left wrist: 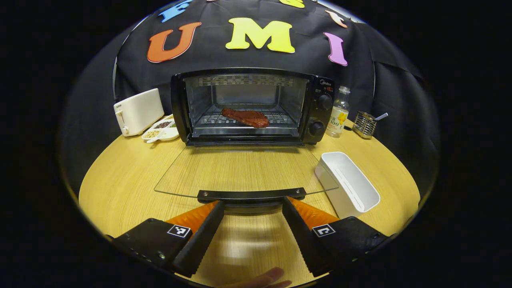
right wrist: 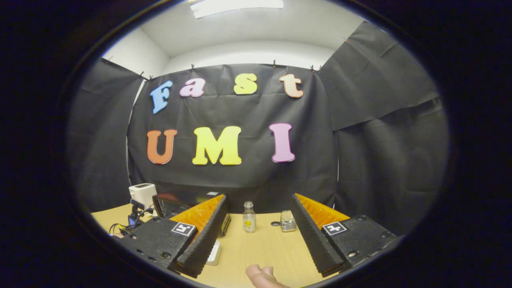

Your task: Open the electric oven with the left hand, put the food in, and close the electric oven.

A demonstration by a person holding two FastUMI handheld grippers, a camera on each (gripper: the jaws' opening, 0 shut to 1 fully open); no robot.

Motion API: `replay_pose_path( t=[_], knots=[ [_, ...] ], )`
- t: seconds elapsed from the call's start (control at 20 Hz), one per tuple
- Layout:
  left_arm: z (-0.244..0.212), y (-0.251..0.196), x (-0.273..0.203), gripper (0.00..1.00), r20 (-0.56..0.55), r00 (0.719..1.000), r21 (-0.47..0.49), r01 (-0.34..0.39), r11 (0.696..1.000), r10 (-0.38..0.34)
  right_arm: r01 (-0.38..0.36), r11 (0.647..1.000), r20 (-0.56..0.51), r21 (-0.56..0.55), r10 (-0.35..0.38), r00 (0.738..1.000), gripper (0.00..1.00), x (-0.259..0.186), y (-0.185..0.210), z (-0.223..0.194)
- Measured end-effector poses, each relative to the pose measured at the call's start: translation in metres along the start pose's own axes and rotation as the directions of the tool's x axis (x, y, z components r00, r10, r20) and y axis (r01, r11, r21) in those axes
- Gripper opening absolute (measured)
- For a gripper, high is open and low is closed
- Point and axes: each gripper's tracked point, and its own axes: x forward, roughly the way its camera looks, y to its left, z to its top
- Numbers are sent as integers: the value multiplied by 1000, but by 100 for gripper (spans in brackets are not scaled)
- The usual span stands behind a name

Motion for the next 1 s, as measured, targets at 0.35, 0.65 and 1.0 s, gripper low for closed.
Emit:
replay_pose_path(
  t=[0.35,0.65,1.0],
  knots=[
    [11,-1,-6,94,25,1000,9,-15,1000,15,-10,1000,-16,25,10,1000,100,-2,-1,-4],
    [36,-1,-15,94,82,995,70,-55,996,49,-13,1000,-11,24,13,1000,100,-8,-2,-1],
    [66,-1,-21,95,126,991,61,-46,997,38,-7,1000,5,28,7,1000,100,-22,-10,5]
  ],
)
